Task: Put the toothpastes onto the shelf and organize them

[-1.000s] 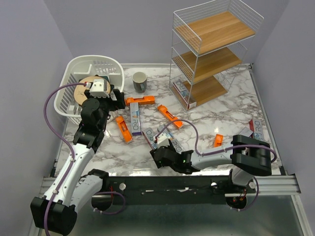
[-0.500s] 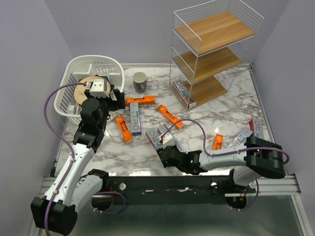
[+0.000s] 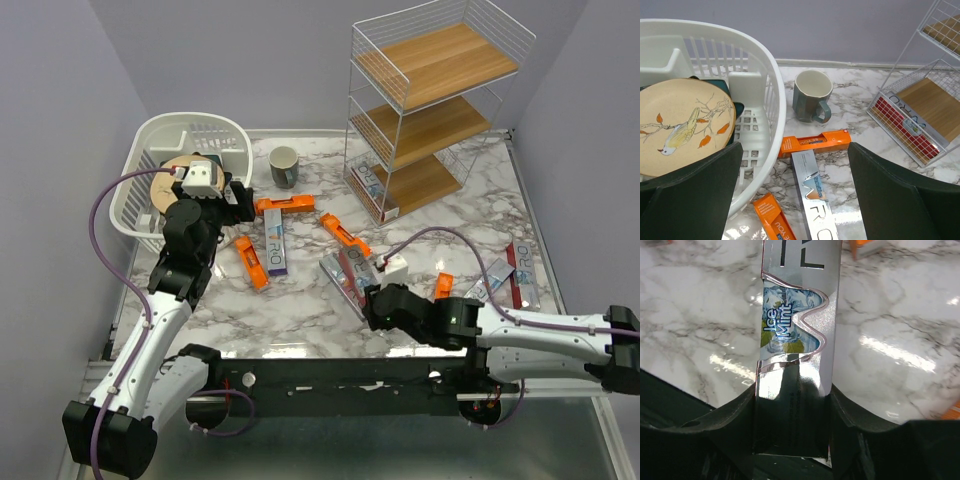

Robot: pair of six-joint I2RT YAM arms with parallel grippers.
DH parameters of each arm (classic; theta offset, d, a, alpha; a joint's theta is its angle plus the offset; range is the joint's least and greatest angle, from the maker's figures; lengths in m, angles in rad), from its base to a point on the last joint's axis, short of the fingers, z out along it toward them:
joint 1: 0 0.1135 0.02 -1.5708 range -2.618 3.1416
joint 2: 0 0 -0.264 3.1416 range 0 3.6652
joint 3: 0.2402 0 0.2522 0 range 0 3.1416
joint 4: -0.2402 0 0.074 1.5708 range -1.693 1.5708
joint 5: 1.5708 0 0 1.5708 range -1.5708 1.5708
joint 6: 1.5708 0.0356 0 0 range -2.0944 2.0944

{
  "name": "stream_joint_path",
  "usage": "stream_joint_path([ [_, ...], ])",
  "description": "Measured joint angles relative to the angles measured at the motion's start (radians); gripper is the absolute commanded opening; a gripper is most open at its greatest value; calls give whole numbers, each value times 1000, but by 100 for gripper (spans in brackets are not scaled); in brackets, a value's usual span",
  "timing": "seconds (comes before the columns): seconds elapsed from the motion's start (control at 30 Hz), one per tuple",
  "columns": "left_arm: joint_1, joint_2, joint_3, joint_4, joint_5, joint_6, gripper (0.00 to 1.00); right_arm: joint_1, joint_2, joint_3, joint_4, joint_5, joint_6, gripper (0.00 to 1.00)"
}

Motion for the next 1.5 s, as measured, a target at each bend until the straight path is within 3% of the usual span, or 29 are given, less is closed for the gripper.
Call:
stream_joint_path([
  [0.2,2,2,10,0,9,-3,99,-217,-166,-29,-146,9,37,47],
  [0.4,2,7,10,0,12,-11,99,-522,-265,-84,-142,-9,-63,47],
  [0.5,2,11,10,0,17,-12,99,-713,-243,-90,-56,-90,-156,47],
  [0.7,2,11,10,0,18,-11,99,-905,-65,-55,119,-244,-322,44],
  [0.87,2,11,10,0,18,-11,99,-1003,122,11,247,-391,-405,44],
  [1.23,2,17,10,0,19,-11,99,-1061,416,196,347,-500,-509,46],
  [1.5,2,18,10,0,19,-11,99,-1075,579,345,299,-522,-526,59],
])
